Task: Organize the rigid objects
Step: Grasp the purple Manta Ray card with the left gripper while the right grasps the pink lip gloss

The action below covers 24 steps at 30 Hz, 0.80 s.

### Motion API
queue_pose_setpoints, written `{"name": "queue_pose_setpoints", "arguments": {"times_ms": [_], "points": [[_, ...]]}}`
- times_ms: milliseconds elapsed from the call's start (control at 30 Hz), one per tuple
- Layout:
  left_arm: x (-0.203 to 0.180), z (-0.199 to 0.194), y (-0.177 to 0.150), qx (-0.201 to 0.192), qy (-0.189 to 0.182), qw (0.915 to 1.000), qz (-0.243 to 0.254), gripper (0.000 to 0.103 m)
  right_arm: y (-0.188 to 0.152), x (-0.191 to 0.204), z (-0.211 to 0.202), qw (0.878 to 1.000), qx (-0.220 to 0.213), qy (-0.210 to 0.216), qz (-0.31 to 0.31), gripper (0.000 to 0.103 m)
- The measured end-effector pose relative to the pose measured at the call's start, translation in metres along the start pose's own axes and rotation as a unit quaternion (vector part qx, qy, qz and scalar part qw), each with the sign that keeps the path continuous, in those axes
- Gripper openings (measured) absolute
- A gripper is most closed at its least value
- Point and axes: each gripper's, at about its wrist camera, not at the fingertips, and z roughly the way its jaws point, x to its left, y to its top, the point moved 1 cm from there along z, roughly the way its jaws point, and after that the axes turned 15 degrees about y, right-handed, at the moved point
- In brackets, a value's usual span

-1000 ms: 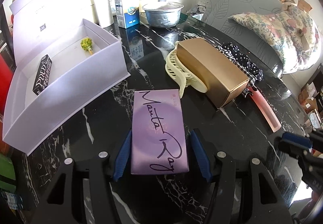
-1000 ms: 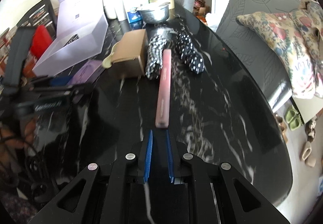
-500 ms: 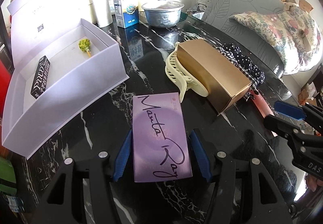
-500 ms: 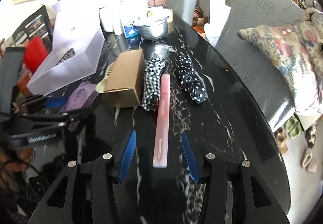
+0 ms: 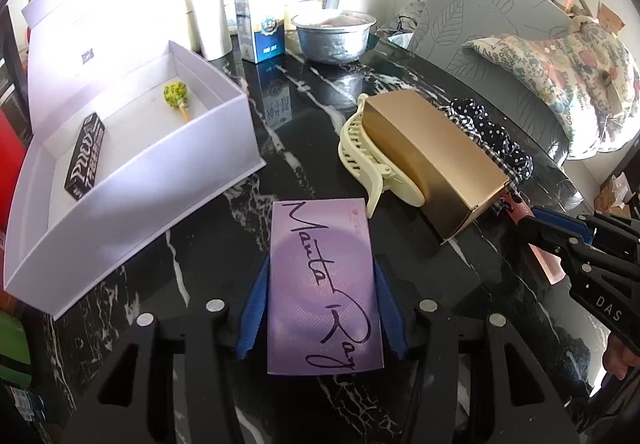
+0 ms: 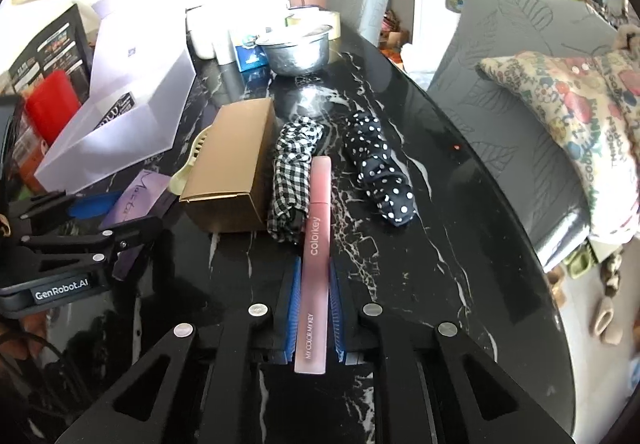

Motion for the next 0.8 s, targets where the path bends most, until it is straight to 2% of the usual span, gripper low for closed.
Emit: {"name": "queue_pose_setpoints", "arguments": {"times_ms": [233, 800], "points": [[0.004, -0.006, -0.007, 0.007, -0.011, 0.9999, -0.01, 0.05, -0.004, -0.001, -0.009, 1.0, -0.006, -0.007, 0.008, 0.013], [0.015, -0.042, -0.031, -0.002, -0.004, 0.9997, -0.025, 0.05, -0.033, 0.016, -0.052, 0.999, -0.029, -0.008, 0.018, 0.013]]}}
